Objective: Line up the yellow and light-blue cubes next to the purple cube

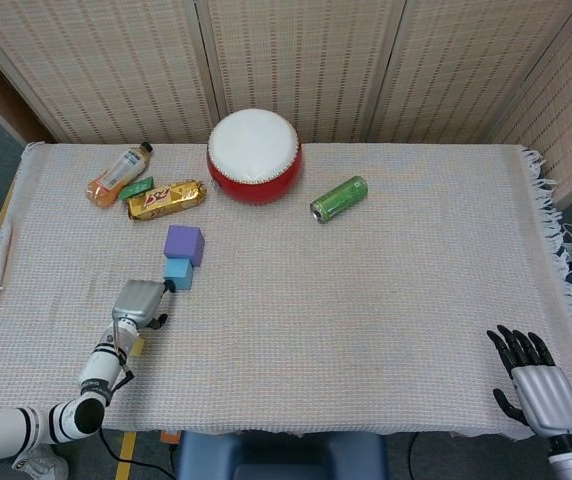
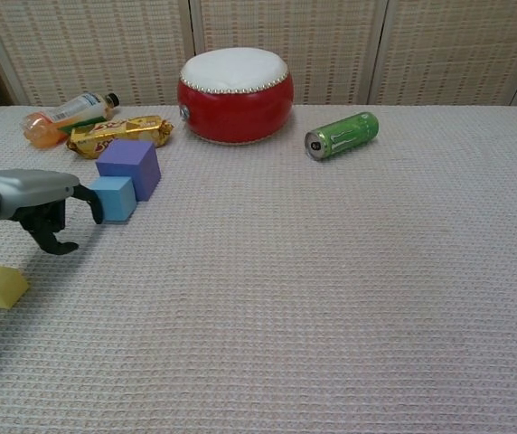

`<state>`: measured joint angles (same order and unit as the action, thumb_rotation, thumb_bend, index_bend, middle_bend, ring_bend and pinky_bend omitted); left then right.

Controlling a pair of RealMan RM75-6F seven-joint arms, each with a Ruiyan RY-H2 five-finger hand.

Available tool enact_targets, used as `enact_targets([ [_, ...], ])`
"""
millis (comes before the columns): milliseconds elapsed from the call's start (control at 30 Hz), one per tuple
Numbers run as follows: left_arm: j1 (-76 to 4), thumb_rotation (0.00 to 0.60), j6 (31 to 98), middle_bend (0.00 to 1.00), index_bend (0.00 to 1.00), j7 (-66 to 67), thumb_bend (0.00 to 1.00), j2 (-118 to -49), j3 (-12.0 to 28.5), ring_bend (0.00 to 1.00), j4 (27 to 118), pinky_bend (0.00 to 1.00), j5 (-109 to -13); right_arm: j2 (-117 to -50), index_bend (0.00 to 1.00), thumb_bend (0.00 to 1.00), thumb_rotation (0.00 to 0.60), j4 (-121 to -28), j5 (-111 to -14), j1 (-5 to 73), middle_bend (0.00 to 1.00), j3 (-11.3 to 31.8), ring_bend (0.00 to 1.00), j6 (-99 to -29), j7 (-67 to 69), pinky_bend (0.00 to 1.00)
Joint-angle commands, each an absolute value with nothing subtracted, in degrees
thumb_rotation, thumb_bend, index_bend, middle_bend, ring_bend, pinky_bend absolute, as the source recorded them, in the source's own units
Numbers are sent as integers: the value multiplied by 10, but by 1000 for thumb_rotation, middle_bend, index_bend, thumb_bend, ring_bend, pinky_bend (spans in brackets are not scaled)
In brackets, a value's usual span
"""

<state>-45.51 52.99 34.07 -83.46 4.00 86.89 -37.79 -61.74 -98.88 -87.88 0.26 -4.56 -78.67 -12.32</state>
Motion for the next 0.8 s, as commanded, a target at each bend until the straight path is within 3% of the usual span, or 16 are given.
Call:
enact_targets([
  [33,-454,600,536,1000,255,342,373,-837,37,1000,872,1000,-383,-617,0,101,600,-989,-880,2,0,-46,0,-787,-122,0],
  [800,-460,600,530,1000,162,346,375,-849,31,1000,862,1000,-374,-614,0,101,600,-992,-878,3,0,-47,0,-786,-122,0],
])
